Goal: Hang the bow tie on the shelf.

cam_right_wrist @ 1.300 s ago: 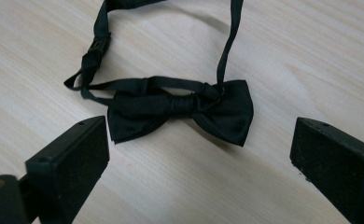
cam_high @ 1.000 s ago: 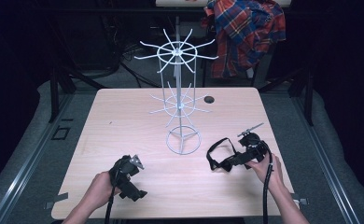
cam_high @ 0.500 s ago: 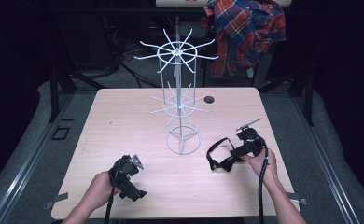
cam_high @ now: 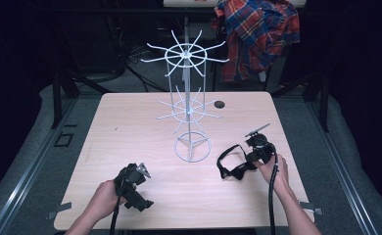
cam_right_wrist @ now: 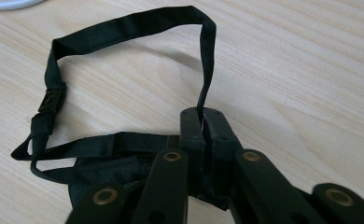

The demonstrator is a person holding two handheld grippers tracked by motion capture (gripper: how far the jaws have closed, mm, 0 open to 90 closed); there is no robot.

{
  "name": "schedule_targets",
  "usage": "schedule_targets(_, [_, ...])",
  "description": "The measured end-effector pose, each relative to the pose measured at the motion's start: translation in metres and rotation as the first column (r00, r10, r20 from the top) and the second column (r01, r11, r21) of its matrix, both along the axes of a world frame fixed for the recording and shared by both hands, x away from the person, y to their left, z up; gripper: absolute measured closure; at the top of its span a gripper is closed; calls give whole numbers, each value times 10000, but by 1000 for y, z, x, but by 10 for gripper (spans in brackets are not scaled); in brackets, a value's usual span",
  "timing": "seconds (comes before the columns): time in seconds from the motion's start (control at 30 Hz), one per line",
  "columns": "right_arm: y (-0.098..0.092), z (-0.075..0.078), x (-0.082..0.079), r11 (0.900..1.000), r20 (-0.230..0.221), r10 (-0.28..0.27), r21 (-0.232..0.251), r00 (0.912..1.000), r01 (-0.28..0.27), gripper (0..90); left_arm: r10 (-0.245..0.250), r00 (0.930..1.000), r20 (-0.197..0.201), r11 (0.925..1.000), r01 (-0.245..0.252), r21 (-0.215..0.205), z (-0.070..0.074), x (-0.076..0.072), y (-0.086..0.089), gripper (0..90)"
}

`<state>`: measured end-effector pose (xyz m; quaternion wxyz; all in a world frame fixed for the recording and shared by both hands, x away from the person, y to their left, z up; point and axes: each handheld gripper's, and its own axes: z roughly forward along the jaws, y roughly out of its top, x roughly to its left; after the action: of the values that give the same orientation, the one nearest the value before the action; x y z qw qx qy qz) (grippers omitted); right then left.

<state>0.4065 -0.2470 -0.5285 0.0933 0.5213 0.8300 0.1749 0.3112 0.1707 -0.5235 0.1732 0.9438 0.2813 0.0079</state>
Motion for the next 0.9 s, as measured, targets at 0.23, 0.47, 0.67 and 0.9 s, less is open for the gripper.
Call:
schedule_targets(0.23, [7,10,-5,9994,633,343,83,9974,-348,897,3,10000,2,10000,-3,-68,0,-1,1,2])
schedule_targets(0.47, [10,24,-11,9985,1283,537,20,9903,-544,900,-43,10000,-49,10000,44,22,0,-2,1,2])
schedule_targets(0.67, [13,37,-17,9971,1834,723,96,9804,-754,900,-85,10000,-39,10000,85,-12,0,-2,0,2])
schedule_targets(0.9, [15,49,-23,9958,2454,846,122,9657,-904,900,-83,9999,63,9998,84,-154,1,-2,1,1])
